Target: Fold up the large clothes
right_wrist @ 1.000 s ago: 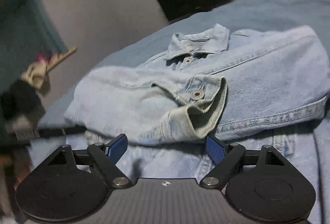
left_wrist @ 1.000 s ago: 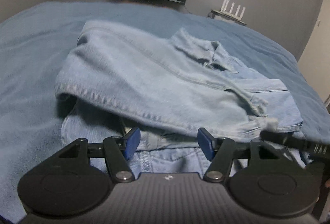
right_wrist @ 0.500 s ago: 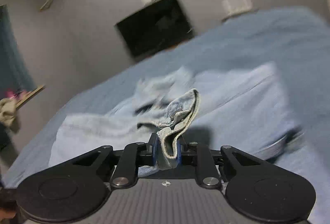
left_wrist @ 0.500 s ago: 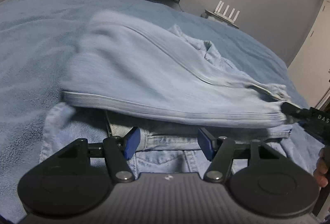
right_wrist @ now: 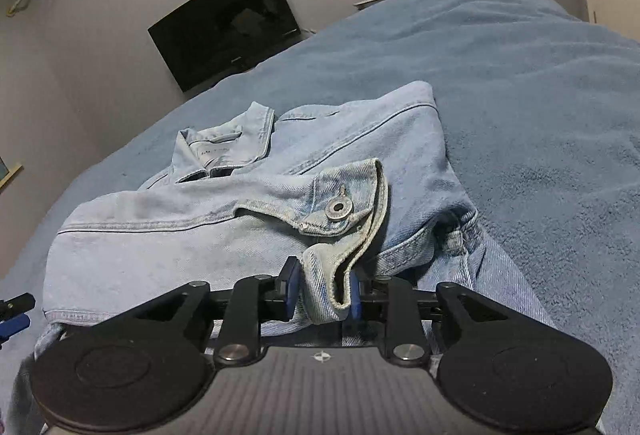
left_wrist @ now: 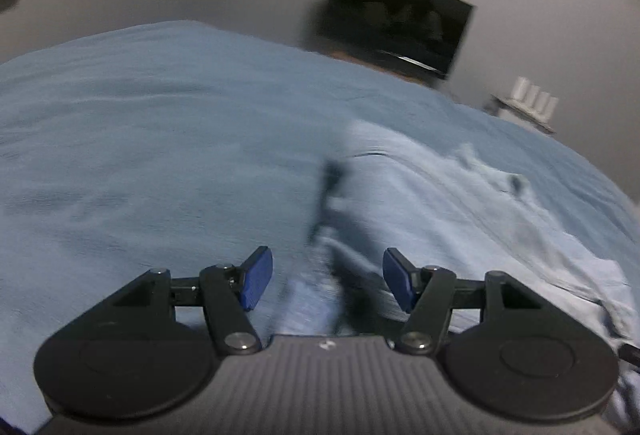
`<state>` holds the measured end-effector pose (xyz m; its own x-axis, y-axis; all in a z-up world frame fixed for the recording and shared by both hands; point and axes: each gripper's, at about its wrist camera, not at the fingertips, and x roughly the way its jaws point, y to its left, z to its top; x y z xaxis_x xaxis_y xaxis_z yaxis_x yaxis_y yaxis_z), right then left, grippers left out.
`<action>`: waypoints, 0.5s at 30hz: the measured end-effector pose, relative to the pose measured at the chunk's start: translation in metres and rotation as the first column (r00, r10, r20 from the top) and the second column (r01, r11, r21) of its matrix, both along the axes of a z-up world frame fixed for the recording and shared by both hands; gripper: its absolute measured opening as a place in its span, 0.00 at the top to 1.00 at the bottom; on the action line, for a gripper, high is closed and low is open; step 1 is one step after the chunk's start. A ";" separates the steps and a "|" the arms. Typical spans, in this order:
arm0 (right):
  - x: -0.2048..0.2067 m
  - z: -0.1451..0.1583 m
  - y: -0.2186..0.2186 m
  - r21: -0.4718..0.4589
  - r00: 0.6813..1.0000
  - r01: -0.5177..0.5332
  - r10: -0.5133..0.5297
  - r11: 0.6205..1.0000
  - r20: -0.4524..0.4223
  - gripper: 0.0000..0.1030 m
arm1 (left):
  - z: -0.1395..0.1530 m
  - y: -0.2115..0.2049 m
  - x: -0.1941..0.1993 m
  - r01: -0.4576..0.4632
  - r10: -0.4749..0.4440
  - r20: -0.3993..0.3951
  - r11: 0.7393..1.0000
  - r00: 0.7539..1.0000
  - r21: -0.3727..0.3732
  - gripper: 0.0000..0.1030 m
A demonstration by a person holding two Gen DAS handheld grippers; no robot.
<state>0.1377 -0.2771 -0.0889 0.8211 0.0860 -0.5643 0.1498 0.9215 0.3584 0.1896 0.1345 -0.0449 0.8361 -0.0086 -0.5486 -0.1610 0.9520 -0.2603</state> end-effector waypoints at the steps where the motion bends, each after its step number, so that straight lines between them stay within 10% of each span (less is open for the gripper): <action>1: -0.002 0.000 0.000 -0.010 1.000 0.005 -0.006 1.000 -0.004 0.71 | -0.003 0.003 0.003 -0.011 0.011 -0.006 1.000 1.000 0.005 0.42; 8: 0.007 -0.009 -0.015 0.115 1.000 0.018 -0.018 0.993 0.001 0.53 | -0.019 0.010 0.013 0.001 -0.001 -0.041 1.000 0.999 -0.008 0.42; 11: 0.006 -0.007 -0.016 0.107 0.999 0.015 -0.019 0.994 0.036 0.78 | -0.028 0.007 0.026 -0.008 0.007 -0.101 1.000 0.995 -0.012 0.42; 15: 0.007 -0.001 -0.006 0.022 0.999 0.033 -0.033 0.999 0.013 0.77 | -0.033 0.004 0.029 -0.016 0.019 -0.136 1.000 0.991 0.026 0.42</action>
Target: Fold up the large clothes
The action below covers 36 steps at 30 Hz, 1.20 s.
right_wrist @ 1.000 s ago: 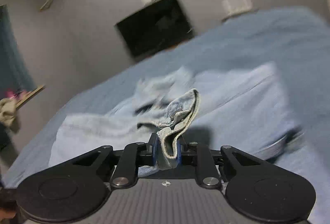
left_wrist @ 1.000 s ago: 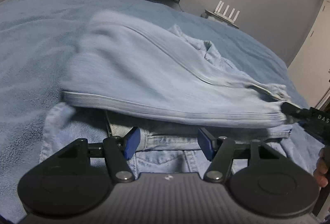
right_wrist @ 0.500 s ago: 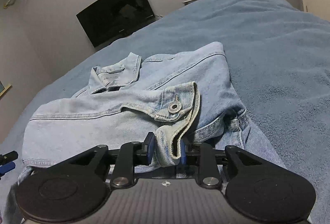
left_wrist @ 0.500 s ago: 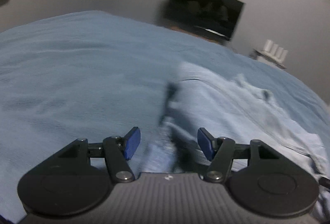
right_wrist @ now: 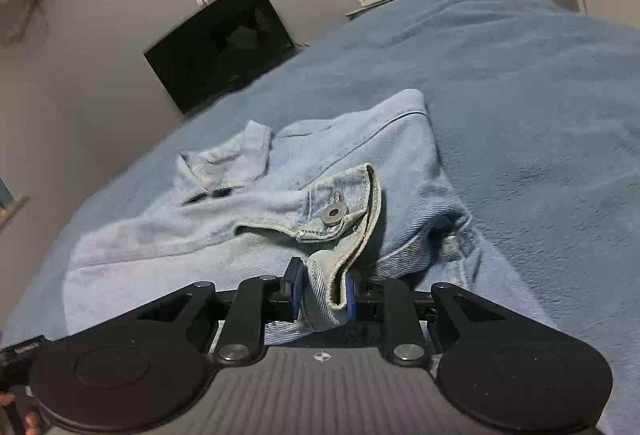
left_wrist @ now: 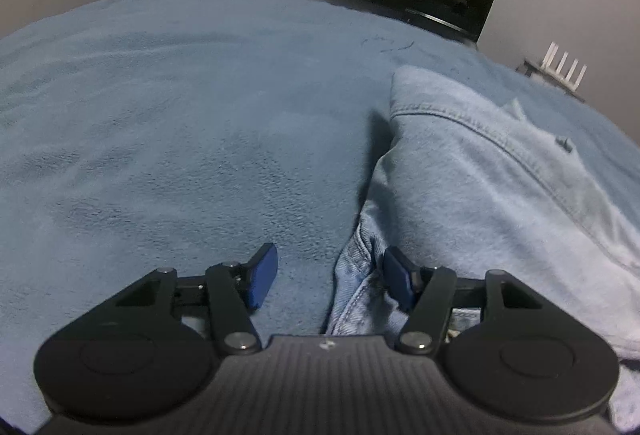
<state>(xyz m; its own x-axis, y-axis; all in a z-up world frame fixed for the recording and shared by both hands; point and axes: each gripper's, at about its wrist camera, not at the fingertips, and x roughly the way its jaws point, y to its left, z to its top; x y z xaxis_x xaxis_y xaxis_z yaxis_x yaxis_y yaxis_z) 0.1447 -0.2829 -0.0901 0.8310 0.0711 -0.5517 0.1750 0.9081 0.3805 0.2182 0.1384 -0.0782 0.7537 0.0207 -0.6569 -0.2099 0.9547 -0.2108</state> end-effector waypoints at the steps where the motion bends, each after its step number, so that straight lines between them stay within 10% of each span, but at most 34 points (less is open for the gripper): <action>1: -0.001 0.002 0.005 -0.045 1.000 0.000 -0.001 0.999 -0.010 0.72 | 0.001 -0.001 0.000 -0.002 0.003 -0.004 1.000 1.000 0.010 0.42; 7: -0.011 0.033 0.033 -0.282 0.998 0.013 0.007 0.959 0.069 0.46 | 0.013 0.007 -0.007 -0.049 0.049 0.011 0.999 0.999 -0.009 0.50; 12: 0.009 0.067 0.076 -0.233 0.974 -0.163 0.194 0.959 0.116 0.42 | 0.037 0.004 -0.021 0.021 0.002 0.165 0.991 0.986 -0.135 0.48; 19: 0.099 0.088 0.184 -0.179 0.881 -0.439 0.461 0.880 0.108 0.38 | 0.015 -0.006 -0.009 0.057 -0.048 0.062 0.986 0.997 -0.156 0.48; 26: 0.186 0.089 0.259 -0.187 0.838 -0.535 0.546 0.824 0.006 0.36 | 0.004 -0.003 0.003 0.048 -0.042 0.043 0.989 0.998 -0.143 0.44; 36: 0.258 0.055 0.332 -0.237 0.697 -0.717 0.678 0.656 -0.232 0.29 | 0.000 0.004 0.011 0.040 -0.027 0.060 0.973 0.998 -0.229 0.44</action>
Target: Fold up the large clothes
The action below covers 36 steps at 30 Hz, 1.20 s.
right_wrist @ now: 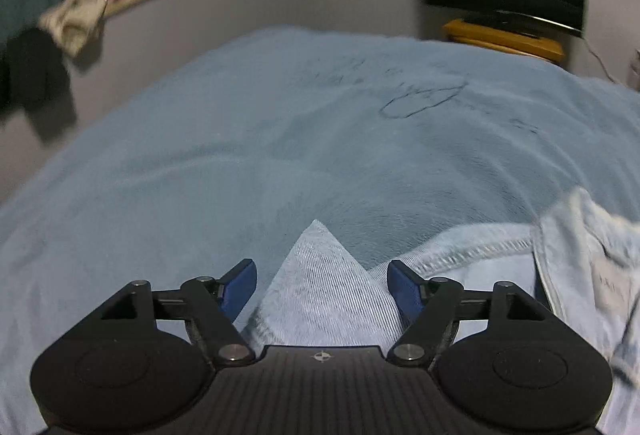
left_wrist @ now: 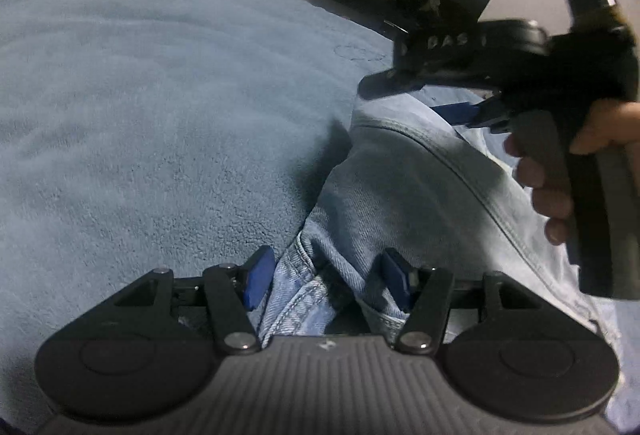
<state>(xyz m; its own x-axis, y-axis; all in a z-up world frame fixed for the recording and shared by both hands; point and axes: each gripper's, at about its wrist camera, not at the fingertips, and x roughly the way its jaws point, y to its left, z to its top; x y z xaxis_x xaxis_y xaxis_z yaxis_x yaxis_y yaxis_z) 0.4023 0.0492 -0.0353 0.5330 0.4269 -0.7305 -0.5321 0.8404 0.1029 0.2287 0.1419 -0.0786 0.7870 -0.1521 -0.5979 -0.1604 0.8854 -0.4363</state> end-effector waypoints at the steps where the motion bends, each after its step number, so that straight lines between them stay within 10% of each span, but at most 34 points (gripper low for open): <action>1: 0.005 -0.002 0.005 -0.020 1.000 -0.020 0.019 1.000 -0.019 0.30 | 0.000 0.005 -0.002 -0.004 0.004 -0.001 1.000 1.000 -0.014 0.44; 12: 0.022 0.020 0.012 -0.026 0.994 -0.094 0.093 0.995 -0.052 0.95 | -0.001 0.016 -0.015 -0.029 0.029 0.007 0.998 1.000 -0.047 0.44; 20: 0.014 -0.006 0.021 -0.018 0.995 0.083 -0.082 0.996 0.058 0.95 | -0.004 0.011 -0.014 -0.029 0.029 -0.004 1.000 1.000 0.003 0.41; 25: -0.002 0.004 0.008 0.094 0.974 0.148 -0.162 0.985 0.158 0.59 | -0.006 0.012 -0.011 -0.037 0.037 -0.008 0.999 0.999 0.000 0.38; 36: -0.110 0.005 -0.009 -0.054 0.934 -0.097 0.110 0.994 0.339 0.76 | -0.006 0.009 -0.014 -0.043 0.043 -0.013 0.999 0.999 -0.005 0.39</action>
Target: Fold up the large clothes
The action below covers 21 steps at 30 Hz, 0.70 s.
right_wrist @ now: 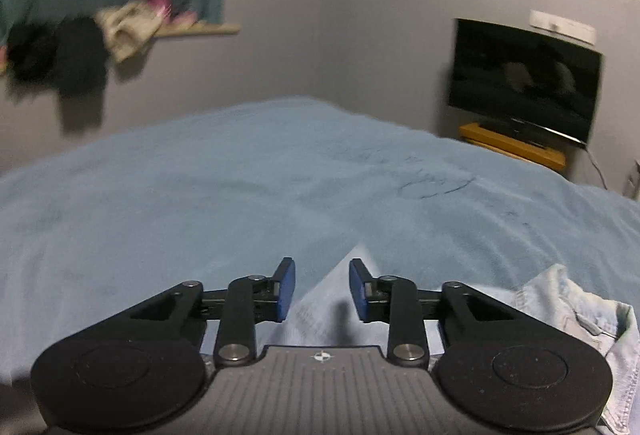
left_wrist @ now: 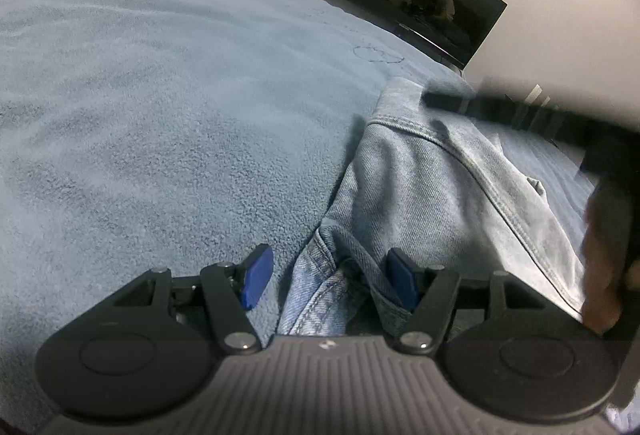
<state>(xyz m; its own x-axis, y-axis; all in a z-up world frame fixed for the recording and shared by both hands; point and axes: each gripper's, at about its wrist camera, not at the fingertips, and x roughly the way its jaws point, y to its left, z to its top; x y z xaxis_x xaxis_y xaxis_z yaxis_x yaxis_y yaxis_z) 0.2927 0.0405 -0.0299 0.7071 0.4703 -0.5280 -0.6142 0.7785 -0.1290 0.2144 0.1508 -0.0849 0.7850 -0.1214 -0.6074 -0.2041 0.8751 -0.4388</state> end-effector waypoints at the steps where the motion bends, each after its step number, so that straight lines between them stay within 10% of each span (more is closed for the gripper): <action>1: -0.002 -0.007 0.002 -0.038 1.000 0.011 -0.011 0.999 -0.006 0.82 | 0.001 0.000 0.000 0.000 0.000 -0.002 1.000 1.000 0.000 0.39; 10: 0.037 -0.065 0.001 -0.020 0.973 0.185 -0.186 0.982 -0.139 0.79 | 0.001 -0.004 0.004 0.007 -0.007 -0.011 0.999 1.000 0.031 0.39; 17: 0.002 -0.037 -0.048 0.220 0.976 0.204 -0.182 0.954 -0.116 0.72 | -0.001 -0.005 0.007 0.009 -0.008 -0.012 0.999 1.000 0.039 0.38; 21: 0.010 -0.044 -0.076 0.200 0.928 0.365 -0.339 0.909 -0.153 0.79 | -0.003 -0.005 0.006 0.011 -0.010 -0.012 0.999 1.000 0.039 0.38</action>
<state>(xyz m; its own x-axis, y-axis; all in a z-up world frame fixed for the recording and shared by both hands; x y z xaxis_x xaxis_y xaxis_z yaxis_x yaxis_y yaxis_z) 0.3026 -0.0359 -0.0744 0.7903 0.3155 -0.5253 -0.2950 0.9473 0.1252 0.2207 0.1462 -0.0883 0.7765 -0.1052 -0.6212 -0.2000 0.8938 -0.4015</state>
